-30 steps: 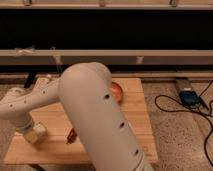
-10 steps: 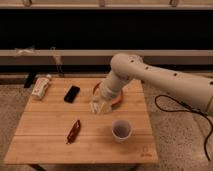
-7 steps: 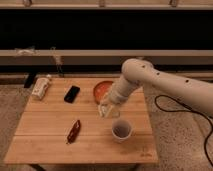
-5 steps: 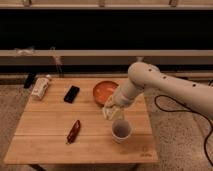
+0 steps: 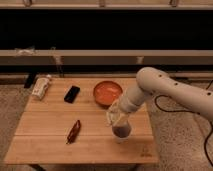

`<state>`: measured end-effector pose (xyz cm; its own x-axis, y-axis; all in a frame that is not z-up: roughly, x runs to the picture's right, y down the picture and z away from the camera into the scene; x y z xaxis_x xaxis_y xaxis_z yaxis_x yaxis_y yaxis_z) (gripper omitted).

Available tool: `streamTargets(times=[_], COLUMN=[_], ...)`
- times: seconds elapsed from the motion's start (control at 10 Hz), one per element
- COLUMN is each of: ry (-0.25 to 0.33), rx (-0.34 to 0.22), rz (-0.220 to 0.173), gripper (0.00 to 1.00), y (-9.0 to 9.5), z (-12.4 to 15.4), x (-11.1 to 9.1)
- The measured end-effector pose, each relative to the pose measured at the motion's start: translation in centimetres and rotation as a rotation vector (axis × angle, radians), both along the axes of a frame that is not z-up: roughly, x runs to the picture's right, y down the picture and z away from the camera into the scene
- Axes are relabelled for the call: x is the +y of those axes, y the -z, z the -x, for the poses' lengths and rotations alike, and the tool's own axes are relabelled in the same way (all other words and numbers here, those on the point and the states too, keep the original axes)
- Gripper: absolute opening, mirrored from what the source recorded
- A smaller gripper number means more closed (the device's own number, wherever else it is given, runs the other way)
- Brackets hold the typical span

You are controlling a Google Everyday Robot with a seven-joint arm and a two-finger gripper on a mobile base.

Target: Place the white sponge in the ceramic cup

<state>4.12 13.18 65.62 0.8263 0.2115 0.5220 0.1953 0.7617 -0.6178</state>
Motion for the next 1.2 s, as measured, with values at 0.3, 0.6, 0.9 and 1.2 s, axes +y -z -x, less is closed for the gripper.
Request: streamTargets(times=[0.3, 0.6, 0.9, 1.2], ry=[0.019, 0.04, 0.054, 0.049], rx=[-0.007, -0.009, -0.006, 0.001], rz=[0.014, 0.037, 0.054, 0.071], gripper=[0.0, 0.0, 0.15, 0.45], y=[0.5, -0.1, -0.8, -1.5], z=[0.3, 0.7, 1.2, 1.3], x=[1.2, 2.4, 3.2, 3.5])
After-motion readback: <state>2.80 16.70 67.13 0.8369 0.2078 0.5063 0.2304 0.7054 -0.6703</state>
